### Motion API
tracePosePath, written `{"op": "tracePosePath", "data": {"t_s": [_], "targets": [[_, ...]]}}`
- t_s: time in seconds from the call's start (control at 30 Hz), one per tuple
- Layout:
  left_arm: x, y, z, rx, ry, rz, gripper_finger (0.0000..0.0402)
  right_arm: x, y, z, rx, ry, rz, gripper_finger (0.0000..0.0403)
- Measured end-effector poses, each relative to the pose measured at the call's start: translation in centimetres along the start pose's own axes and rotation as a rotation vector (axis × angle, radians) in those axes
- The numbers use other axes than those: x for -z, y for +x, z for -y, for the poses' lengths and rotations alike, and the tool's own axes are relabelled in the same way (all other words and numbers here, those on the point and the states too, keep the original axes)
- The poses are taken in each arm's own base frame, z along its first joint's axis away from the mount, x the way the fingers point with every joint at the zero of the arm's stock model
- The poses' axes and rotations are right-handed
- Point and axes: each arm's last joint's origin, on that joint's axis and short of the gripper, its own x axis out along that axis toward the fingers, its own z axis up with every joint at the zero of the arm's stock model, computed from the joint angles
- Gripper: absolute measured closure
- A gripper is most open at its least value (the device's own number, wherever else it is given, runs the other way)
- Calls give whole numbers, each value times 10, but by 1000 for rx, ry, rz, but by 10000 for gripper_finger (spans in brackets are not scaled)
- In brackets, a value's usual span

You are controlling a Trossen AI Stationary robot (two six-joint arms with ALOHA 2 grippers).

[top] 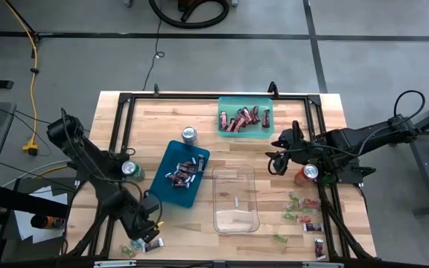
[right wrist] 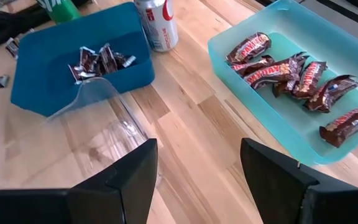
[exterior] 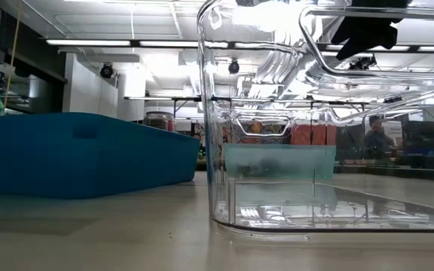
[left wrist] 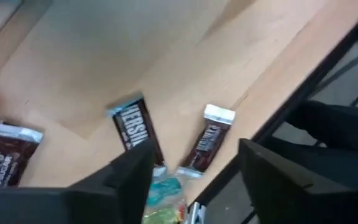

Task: Sort candy
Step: Put the chocolate bar into the blue bin

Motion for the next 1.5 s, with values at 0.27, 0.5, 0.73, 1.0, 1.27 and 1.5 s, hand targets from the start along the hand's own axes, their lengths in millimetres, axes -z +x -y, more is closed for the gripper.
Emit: {"op": "tracePosePath", "data": {"t_s": [0.27,0.5,0.73,1.0,1.27,1.5], "targets": [[-3,36,-2,-142,-7,-32,113,2,0,2,18,-15,-21,179],[-4,74,-8,-301,-70,-87,112,3,0,2,23,-20,-27,179],[-8,84,-14,-389,-152,-64,202,3,0,3,26,-22,-29,179],[-11,78,-16,-387,-148,-44,367,3,0,3,28,-23,-31,179],[-18,21,-23,-320,-102,132,396,3,0,3,29,-24,-30,179],[-21,-28,-27,-155,6,189,398,3,0,3,30,-24,-31,179]]}}
